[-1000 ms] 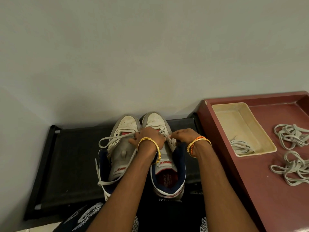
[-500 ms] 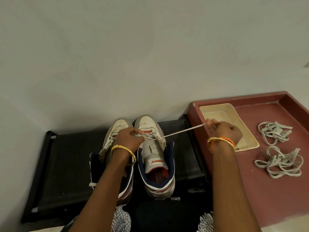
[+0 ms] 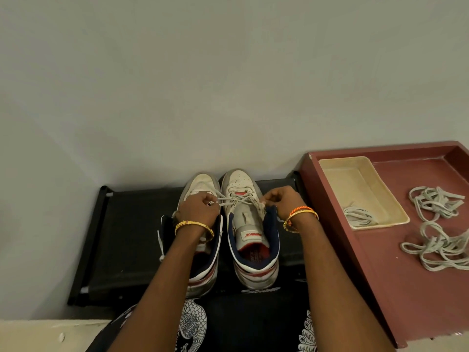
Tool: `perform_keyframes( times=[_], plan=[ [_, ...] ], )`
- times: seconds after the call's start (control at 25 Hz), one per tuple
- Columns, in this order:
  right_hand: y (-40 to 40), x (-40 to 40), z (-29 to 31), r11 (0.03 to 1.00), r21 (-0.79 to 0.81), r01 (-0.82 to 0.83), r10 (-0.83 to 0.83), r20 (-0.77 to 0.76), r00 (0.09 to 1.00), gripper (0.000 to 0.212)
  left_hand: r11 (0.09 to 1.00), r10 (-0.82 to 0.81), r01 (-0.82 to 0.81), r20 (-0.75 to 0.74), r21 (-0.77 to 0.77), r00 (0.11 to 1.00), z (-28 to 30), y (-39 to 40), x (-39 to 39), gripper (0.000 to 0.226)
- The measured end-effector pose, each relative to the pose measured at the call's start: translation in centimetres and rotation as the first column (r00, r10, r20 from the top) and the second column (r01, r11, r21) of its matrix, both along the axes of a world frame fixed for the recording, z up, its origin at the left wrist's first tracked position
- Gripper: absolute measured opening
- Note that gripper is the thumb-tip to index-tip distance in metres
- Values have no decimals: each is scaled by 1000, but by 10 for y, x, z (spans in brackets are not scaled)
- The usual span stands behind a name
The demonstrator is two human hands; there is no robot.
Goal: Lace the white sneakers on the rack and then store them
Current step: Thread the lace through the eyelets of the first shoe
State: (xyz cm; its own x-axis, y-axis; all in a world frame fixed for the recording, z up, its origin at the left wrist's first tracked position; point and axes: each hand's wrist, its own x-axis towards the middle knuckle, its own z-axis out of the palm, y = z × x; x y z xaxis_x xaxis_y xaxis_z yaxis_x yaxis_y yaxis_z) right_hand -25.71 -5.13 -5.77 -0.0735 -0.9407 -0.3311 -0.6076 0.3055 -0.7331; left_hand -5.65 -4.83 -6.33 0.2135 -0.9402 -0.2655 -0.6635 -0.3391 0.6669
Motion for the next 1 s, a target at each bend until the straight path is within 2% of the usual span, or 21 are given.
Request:
perform_keyframes(
  times=[0.12, 0.2, 0.32, 0.4, 0.44, 0.52, 0.6, 0.64, 0.72, 0.84, 0.92, 1.0],
  plan=[
    [8, -18, 18, 991, -102, 89, -94, -41, 995, 8, 999, -40, 36, 104, 36, 994, -6, -4, -4, 21],
    [15, -38, 28, 943, -229, 242, -263, -68, 962, 9, 997, -65, 62, 88, 40, 994, -10, -7, -6, 18],
    [30, -65, 32, 767, -340, 544, -604, -97, 791, 12, 995, -84, 80, 68, 61, 994, -13, -9, -8, 17],
    [33, -67, 27, 707, -335, 623, -698, -185, 692, 13, 994, -85, 82, 39, 75, 996, -12, -9, -8, 17],
    [30, -62, 24, 730, -334, 597, -679, -248, 691, 15, 993, -88, 86, 22, 75, 996, -12, -9, -8, 17],
    [19, -44, 19, 842, -320, 435, -528, -316, 789, 17, 993, -105, 104, 9, 62, 994, -13, -9, -8, 16],
    [6, -22, 13, 939, -253, 234, -290, -217, 932, 15, 991, -128, 129, -27, 30, 991, -13, -8, -9, 17],
    [2, -12, 10, 973, -176, 149, -176, -147, 973, 13, 991, -134, 135, -75, 20, 988, -11, -7, -10, 19],
    [-1, 1, 4, 999, -1, 42, -42, -42, 998, 12, 989, -142, 148, -178, 19, 974, -8, -7, -10, 21],
    [-4, 2, -5, 997, 70, 26, -26, -1, 1000, 12, 991, -127, 134, -253, 9, 959, -7, -8, -7, 20],
    [-4, 1, -5, 997, 64, 31, -33, 28, 999, 9, 994, -111, 113, -230, -4, 967, -7, -8, -7, 19],
    [-2, -2, -2, 998, 28, 53, -53, -7, 999, 8, 996, -93, 91, -157, -24, 983, -7, -8, -9, 17]
  ],
)
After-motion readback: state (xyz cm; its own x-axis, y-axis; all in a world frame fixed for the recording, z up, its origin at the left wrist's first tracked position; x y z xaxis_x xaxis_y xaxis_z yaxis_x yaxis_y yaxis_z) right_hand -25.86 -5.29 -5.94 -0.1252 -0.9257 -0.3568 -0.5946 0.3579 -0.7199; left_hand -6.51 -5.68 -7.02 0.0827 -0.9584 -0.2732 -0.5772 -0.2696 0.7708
